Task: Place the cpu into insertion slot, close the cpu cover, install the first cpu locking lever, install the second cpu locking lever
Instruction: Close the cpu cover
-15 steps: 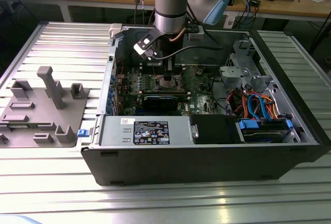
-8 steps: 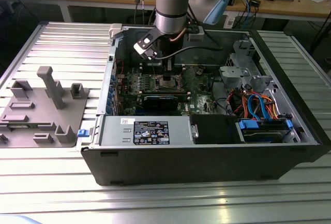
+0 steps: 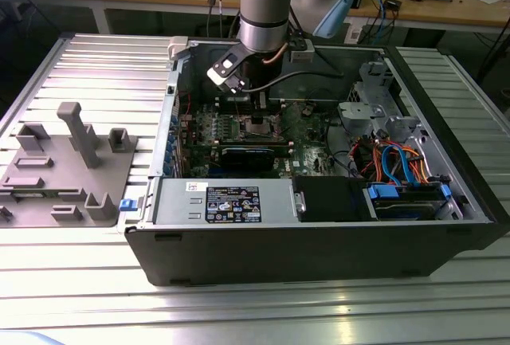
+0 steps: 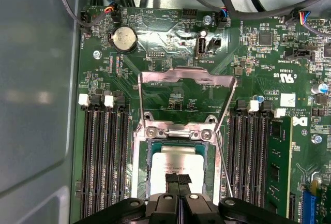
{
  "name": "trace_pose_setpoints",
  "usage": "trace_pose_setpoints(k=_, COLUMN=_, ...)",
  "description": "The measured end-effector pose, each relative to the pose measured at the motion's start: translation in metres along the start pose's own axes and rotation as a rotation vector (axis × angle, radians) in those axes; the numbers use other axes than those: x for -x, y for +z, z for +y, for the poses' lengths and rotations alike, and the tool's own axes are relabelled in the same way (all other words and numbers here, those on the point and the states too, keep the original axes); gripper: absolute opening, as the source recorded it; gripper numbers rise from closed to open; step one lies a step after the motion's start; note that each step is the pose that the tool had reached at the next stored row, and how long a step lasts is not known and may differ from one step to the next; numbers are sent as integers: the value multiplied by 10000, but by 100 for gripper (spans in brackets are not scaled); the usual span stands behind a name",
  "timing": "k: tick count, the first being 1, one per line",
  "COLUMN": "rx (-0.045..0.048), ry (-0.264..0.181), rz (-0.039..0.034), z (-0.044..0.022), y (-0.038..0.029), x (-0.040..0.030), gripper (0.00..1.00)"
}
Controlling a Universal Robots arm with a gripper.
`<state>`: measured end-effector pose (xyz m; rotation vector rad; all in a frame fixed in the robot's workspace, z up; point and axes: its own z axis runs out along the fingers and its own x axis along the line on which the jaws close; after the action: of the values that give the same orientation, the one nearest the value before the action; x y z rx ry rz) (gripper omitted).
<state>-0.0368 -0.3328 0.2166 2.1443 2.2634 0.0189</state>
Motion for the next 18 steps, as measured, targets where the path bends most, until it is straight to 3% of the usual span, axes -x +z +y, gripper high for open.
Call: trace_pose_setpoints(k=18, rx=-1, ry=145, rz=-4, z=1, y=-20, x=0, gripper=11)
